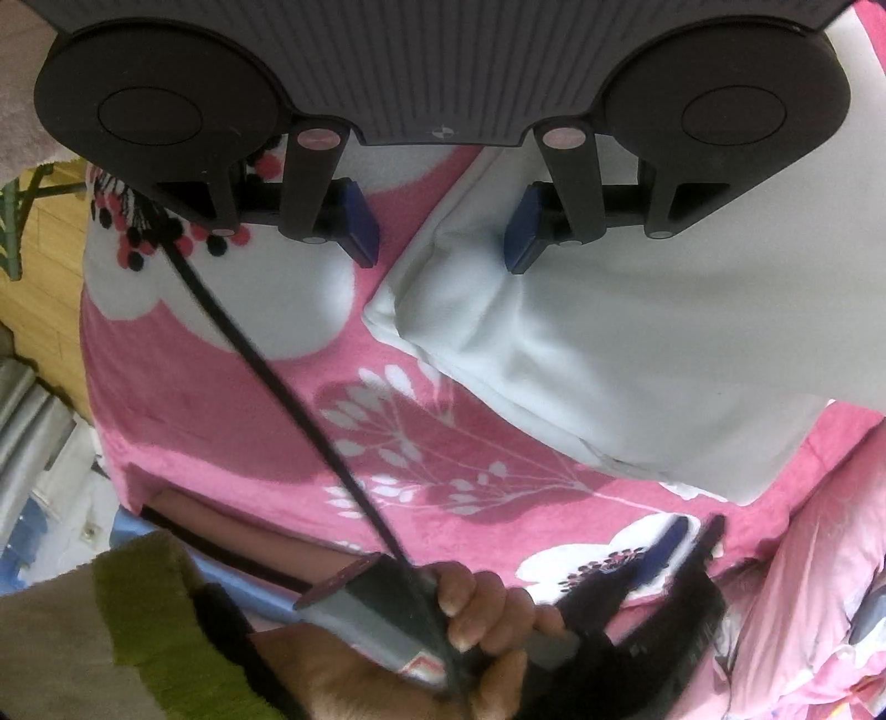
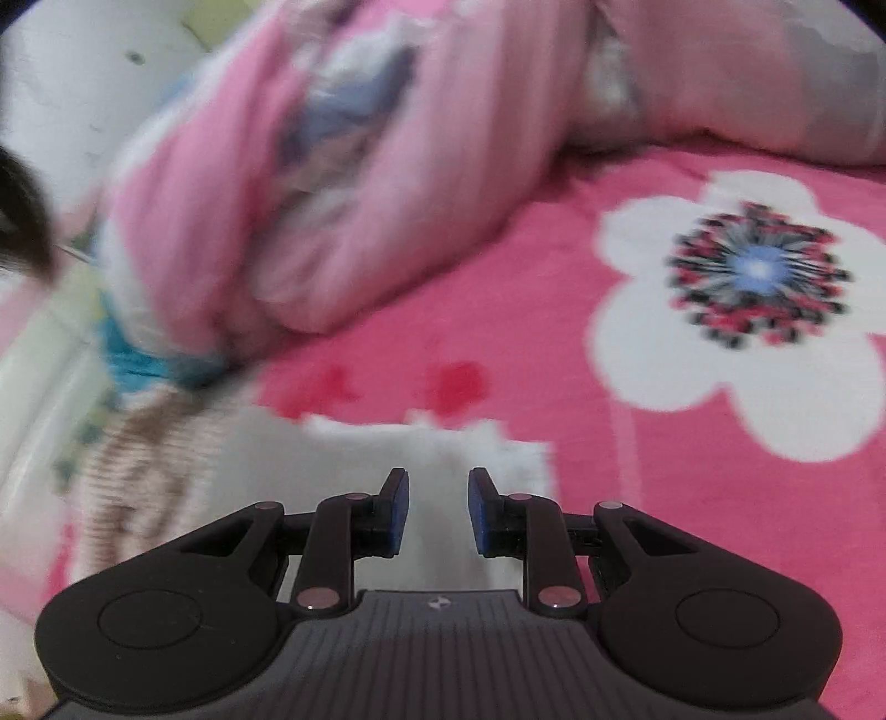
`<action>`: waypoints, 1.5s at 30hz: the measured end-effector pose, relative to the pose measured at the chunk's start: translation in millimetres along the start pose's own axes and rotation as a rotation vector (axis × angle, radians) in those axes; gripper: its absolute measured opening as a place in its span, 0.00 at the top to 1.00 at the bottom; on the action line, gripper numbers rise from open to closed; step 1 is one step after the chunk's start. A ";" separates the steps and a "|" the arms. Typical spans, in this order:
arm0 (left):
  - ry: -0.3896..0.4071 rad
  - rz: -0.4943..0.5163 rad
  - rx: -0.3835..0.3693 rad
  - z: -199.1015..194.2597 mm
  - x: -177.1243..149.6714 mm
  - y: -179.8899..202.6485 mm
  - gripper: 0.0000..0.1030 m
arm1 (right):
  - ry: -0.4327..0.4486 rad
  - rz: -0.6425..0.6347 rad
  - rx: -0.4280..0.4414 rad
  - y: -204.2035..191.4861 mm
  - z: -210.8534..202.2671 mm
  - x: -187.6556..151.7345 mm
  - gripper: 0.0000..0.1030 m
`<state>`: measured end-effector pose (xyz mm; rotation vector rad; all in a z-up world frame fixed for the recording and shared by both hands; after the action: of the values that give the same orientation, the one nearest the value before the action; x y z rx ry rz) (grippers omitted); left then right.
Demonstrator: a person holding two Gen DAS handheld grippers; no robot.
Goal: Fold clothes
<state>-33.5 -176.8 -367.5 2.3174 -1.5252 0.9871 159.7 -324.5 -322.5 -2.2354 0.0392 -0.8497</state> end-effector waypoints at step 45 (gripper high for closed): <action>0.028 0.034 0.021 -5.6 -0.4 2.3 0.50 | 0.041 -0.007 0.047 -20.0 -0.5 9.8 0.95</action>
<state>-38.0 -174.8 -364.0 2.2893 -1.5553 1.0440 162.7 -312.8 -303.8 -2.1758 0.0311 -0.8914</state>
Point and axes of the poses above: each gripper's, at about its wrist camera, not at the fingertips, and z roughly the way its jaws point, y to its right, x to its top, the point moved 7 cm from there along z, roughly the way its jaws point, and after that the axes turned 15 degrees about x, right-handed, at the moved point
